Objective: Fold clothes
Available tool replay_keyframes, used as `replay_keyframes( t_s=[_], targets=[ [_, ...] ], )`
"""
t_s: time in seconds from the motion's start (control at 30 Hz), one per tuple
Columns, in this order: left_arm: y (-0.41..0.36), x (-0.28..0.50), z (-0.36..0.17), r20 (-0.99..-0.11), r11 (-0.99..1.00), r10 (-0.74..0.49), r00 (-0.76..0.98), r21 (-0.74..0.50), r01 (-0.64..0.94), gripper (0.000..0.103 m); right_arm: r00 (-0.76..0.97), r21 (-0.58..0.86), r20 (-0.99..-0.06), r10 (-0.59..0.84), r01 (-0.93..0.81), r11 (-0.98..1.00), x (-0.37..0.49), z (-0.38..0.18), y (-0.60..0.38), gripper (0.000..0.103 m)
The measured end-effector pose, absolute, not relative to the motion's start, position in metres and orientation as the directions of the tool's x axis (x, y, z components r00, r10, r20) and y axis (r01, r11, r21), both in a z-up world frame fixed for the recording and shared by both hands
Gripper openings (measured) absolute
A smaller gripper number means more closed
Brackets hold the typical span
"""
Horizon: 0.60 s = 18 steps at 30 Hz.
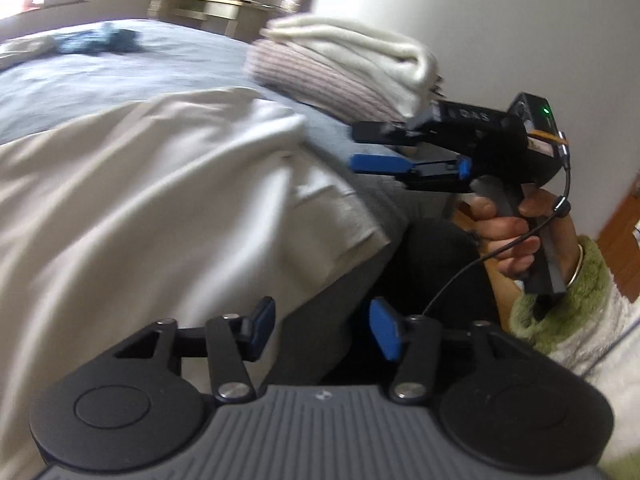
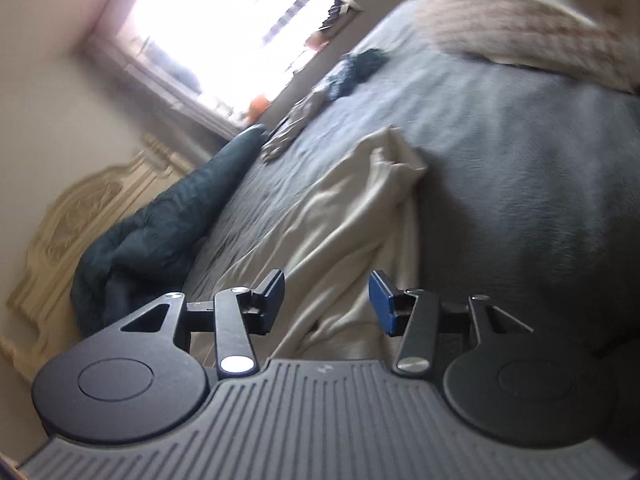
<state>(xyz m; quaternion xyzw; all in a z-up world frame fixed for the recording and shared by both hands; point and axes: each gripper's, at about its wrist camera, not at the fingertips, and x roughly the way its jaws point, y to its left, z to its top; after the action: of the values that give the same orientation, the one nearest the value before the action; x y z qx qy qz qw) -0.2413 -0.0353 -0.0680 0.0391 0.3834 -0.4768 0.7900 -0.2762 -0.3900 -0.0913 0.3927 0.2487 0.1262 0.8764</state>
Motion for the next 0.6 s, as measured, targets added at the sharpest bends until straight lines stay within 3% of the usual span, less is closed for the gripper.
replay_keyframes(
  t_s=[0.27,0.43,0.6],
  targets=[
    [0.091,-0.271,-0.049,-0.637,0.771,-0.616,0.462,-0.368,0.520,0.058,0.647,0.817,-0.369,0.667,-0.116,0.565,-0.269,-0.110,-0.335,0.049],
    [0.145,-0.277,-0.051,-0.615,0.833,-0.553,0.562,-0.420,0.361,0.058,0.538,0.848,-0.437,0.720,-0.020,0.530,-0.261,-0.140,-0.303,0.049],
    [0.170,-0.274,-0.066,-0.576,0.815,-0.569,0.587,-0.491,0.309,0.058,0.520,0.867,-0.438,0.733,0.030,0.497,-0.257,-0.152,-0.293,0.050]
  ],
)
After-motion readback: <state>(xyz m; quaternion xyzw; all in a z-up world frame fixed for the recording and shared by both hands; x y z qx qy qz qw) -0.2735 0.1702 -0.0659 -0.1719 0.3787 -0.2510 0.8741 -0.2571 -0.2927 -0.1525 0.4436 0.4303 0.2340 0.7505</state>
